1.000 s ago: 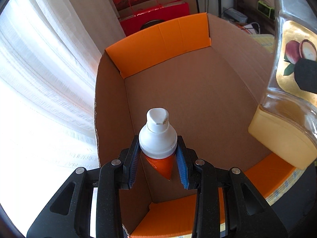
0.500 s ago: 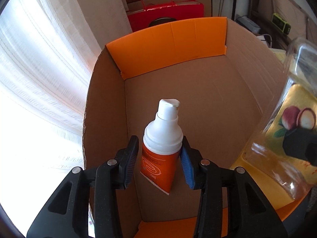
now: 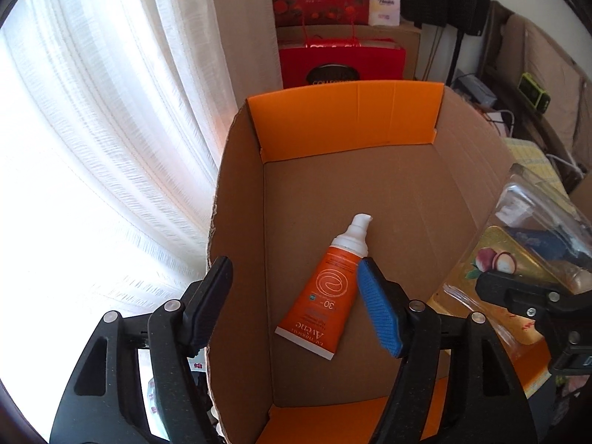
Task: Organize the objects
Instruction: 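Carry the sunscreen tube into the cardboard tray box and open the left tool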
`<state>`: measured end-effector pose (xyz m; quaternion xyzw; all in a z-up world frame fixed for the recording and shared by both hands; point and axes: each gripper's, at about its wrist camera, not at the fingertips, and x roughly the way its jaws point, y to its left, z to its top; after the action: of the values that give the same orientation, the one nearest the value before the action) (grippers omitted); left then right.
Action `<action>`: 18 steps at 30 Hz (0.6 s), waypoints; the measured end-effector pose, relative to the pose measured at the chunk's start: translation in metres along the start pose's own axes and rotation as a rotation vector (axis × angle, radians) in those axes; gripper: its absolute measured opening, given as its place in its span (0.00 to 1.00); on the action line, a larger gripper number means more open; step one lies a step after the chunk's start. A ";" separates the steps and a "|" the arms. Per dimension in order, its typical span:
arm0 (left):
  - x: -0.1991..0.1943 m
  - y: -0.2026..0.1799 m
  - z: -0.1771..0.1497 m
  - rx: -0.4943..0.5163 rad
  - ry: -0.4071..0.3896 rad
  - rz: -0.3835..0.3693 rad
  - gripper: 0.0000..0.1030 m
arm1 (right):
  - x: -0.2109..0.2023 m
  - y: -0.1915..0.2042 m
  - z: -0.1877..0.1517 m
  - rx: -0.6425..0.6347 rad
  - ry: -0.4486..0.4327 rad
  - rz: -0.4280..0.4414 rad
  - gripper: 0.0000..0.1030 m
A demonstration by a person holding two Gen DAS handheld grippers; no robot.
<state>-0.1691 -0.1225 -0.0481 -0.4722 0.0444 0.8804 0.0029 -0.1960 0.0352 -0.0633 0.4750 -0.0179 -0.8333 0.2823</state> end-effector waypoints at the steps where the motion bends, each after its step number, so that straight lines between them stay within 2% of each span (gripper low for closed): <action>1: -0.003 0.002 0.001 -0.003 -0.007 -0.002 0.67 | 0.001 0.001 0.000 -0.009 0.003 -0.010 0.59; 4: -0.010 0.003 -0.001 -0.002 -0.024 -0.007 0.70 | 0.001 0.008 0.000 -0.043 0.001 -0.048 0.59; 8: -0.018 0.002 -0.006 -0.005 -0.034 -0.025 0.71 | -0.003 0.024 -0.001 -0.119 -0.015 -0.152 0.59; 12: -0.023 0.003 -0.009 -0.026 -0.045 -0.050 0.71 | 0.000 0.033 0.000 -0.133 -0.003 -0.112 0.59; 18: -0.030 0.010 -0.015 -0.038 -0.063 -0.014 0.71 | 0.013 0.040 0.001 -0.126 0.011 -0.076 0.59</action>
<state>-0.1399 -0.1326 -0.0307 -0.4446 0.0242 0.8954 0.0012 -0.1838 -0.0051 -0.0610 0.4612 0.0540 -0.8402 0.2799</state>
